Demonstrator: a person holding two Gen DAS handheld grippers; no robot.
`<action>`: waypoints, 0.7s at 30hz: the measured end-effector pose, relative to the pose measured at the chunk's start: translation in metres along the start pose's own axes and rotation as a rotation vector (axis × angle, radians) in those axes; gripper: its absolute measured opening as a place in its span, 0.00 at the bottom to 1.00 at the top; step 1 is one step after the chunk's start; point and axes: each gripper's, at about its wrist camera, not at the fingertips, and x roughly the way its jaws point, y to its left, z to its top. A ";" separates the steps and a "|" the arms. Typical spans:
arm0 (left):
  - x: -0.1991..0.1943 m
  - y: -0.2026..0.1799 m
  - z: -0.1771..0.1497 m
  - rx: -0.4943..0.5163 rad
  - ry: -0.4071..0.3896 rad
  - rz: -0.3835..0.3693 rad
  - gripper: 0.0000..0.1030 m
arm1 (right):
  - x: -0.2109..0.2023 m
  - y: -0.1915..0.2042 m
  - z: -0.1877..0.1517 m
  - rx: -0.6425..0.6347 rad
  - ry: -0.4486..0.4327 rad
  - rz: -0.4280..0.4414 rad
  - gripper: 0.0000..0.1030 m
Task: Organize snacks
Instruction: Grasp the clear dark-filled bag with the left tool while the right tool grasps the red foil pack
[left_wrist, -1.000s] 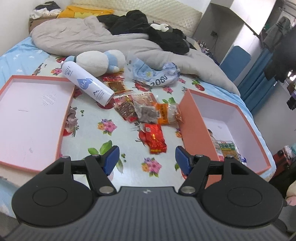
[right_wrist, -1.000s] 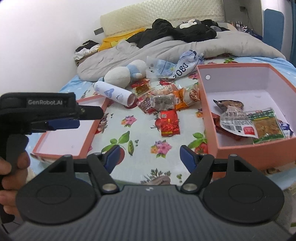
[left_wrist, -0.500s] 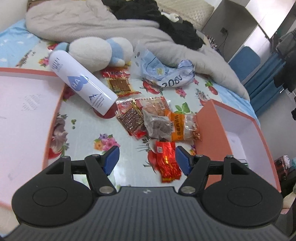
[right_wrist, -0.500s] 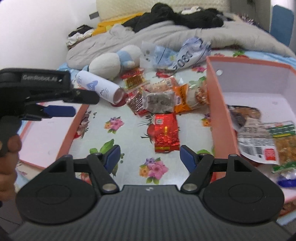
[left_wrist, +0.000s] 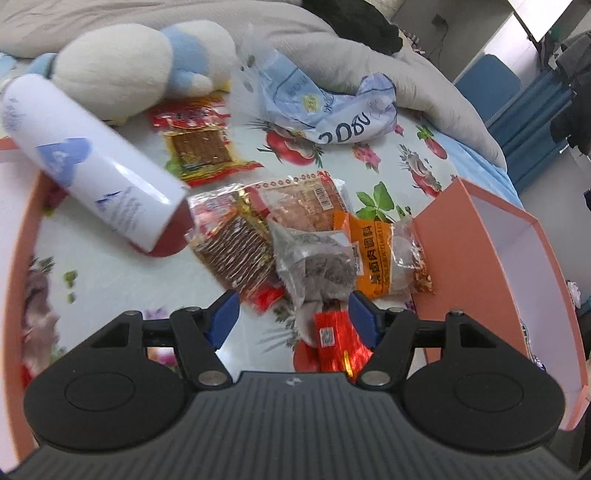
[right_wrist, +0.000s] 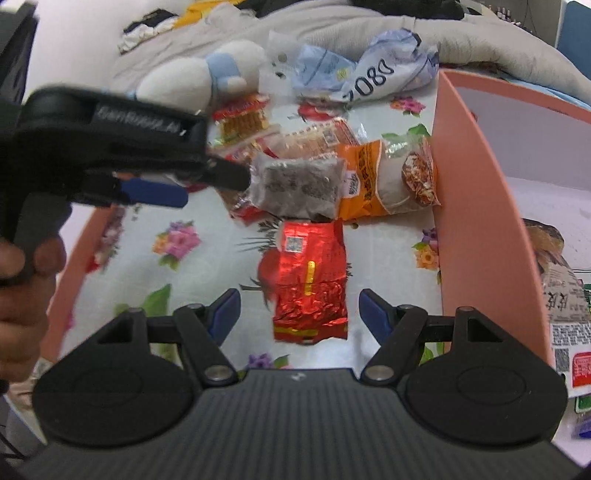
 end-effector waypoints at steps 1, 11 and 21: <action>0.005 -0.001 0.003 0.006 0.001 -0.006 0.67 | 0.003 0.000 0.000 0.000 0.004 -0.002 0.70; 0.048 -0.014 0.012 0.080 0.027 0.020 0.50 | 0.023 -0.005 -0.003 -0.015 0.037 -0.009 0.69; 0.055 -0.009 0.008 0.038 0.002 0.043 0.20 | 0.021 -0.009 -0.006 -0.025 0.046 -0.011 0.53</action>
